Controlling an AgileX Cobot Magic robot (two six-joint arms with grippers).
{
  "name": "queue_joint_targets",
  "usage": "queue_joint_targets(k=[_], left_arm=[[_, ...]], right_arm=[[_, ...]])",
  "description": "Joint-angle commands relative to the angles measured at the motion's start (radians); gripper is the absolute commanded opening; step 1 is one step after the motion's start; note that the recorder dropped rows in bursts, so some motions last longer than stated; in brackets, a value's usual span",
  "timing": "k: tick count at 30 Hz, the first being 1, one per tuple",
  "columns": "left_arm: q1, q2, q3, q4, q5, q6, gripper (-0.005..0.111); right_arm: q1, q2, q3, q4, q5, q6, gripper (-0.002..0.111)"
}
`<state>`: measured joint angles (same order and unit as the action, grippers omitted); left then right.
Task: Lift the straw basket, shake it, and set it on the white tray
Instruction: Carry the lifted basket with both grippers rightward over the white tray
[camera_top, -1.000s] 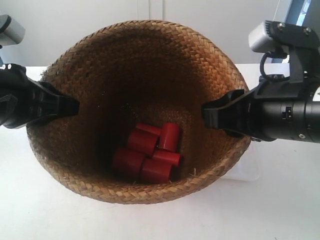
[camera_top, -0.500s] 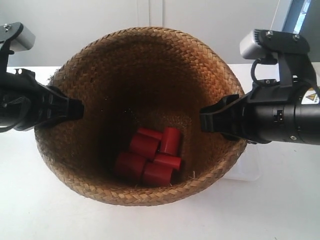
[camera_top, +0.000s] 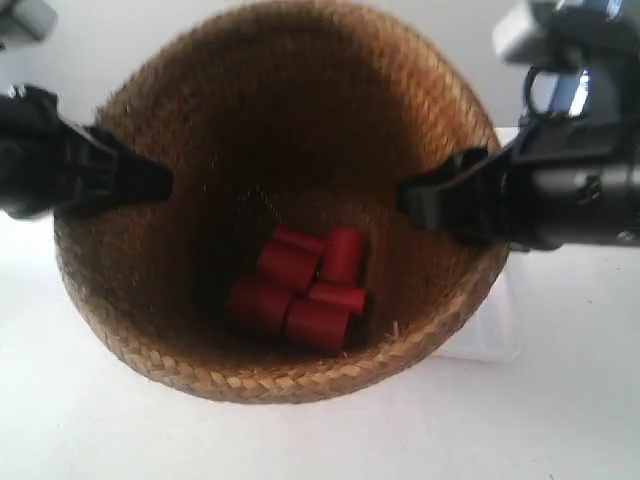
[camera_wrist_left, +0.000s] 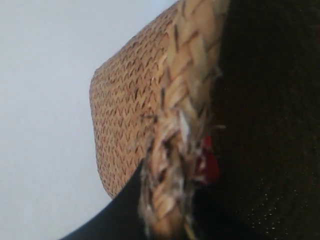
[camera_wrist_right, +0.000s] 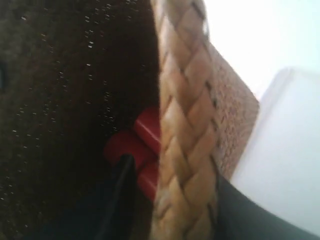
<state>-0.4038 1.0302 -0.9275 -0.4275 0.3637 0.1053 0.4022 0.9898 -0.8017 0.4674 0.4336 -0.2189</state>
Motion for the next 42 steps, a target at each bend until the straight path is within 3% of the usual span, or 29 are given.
queue_joint_targets(k=[1, 15, 19, 21, 24, 38, 39, 41, 42], left_arm=[[-0.026, -0.01, 0.035, 0.021, -0.107, 0.039, 0.0], [-0.045, 0.033, 0.038, 0.024, -0.177, 0.026, 0.0], [-0.056, -0.029, -0.086, -0.079, -0.048, 0.055, 0.0], [-0.079, -0.062, -0.112, -0.081, -0.025, 0.173, 0.0], [-0.058, -0.019, -0.034, -0.008, -0.074, 0.096, 0.0], [-0.049, 0.009, -0.035, -0.066, -0.076, 0.097, 0.0], [-0.059, -0.054, -0.122, -0.192, -0.005, 0.149, 0.0], [-0.082, -0.11, -0.164, -0.213, 0.021, 0.285, 0.0], [-0.086, -0.112, -0.146, -0.193, 0.013, 0.276, 0.0]], right_arm=[[0.015, -0.026, 0.076, -0.046, -0.168, 0.003, 0.0], [0.026, 0.036, 0.091, -0.024, -0.118, 0.036, 0.0], [0.038, -0.052, -0.071, 0.047, 0.054, 0.005, 0.0], [0.067, -0.106, -0.06, 0.044, -0.017, -0.045, 0.0], [0.05, -0.061, 0.06, -0.061, -0.147, 0.097, 0.0], [0.047, -0.03, 0.039, -0.042, -0.063, 0.089, 0.0], [0.057, -0.095, -0.08, 0.03, 0.046, 0.022, 0.0], [0.078, -0.173, -0.139, 0.048, 0.037, -0.071, 0.0], [0.078, -0.179, -0.114, 0.02, -0.001, -0.062, 0.0]])
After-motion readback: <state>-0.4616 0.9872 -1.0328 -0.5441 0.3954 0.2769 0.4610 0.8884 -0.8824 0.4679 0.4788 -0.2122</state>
